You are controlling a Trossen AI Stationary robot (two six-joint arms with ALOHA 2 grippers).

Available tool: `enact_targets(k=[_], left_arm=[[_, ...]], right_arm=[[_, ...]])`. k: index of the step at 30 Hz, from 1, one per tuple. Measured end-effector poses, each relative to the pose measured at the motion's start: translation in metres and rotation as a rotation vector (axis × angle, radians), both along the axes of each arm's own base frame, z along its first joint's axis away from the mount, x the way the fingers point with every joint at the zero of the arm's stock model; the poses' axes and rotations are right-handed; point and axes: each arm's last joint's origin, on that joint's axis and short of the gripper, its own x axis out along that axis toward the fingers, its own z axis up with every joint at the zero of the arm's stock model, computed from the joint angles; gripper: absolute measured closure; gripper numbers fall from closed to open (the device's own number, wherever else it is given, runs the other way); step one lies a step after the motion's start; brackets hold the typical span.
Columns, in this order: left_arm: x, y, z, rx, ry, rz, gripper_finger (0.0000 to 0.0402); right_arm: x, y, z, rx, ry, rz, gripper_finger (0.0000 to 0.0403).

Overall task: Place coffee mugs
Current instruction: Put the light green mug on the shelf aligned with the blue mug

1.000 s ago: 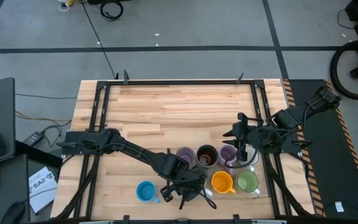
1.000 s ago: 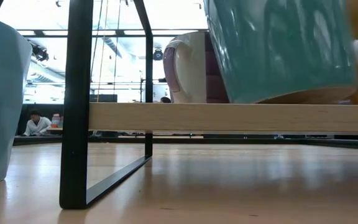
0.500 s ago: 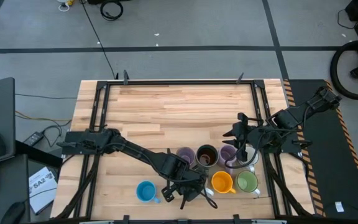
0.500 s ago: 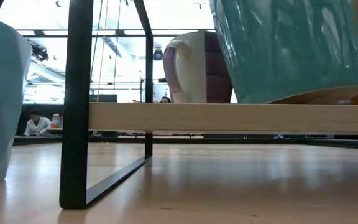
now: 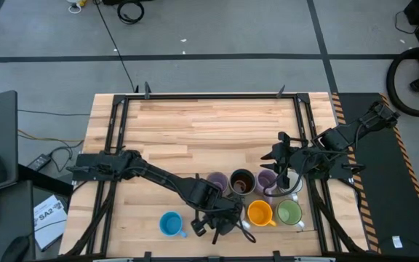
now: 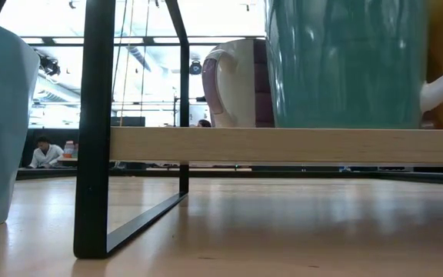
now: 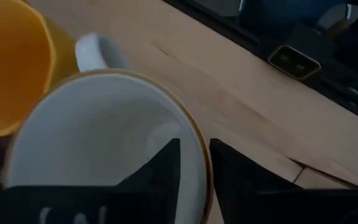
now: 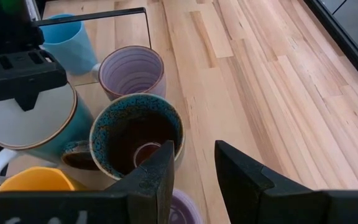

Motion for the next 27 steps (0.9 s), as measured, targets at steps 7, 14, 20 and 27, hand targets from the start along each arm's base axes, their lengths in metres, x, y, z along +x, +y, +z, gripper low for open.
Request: enact_targets(k=[7,14,20,27], left_arm=[[0.004,-0.002,0.003,-0.021,-0.047,0.000,0.0288],[0.007,-0.003,0.009,-0.048,-0.109,0.011,0.0287],[0.008,-0.003,0.011,-0.041,-0.129,0.021,0.0287],[0.009,-0.002,0.011,-0.014,-0.143,0.040,0.0287]], right_arm=[[0.000,0.000,0.000,0.000,0.000,0.000,0.0281],[0.000,0.000,0.000,0.000,0.001,0.000,0.0281],[0.000,0.000,0.000,0.000,0.000,0.000,0.0281],[0.000,0.000,0.000,0.000,0.000,0.000,0.0281]])
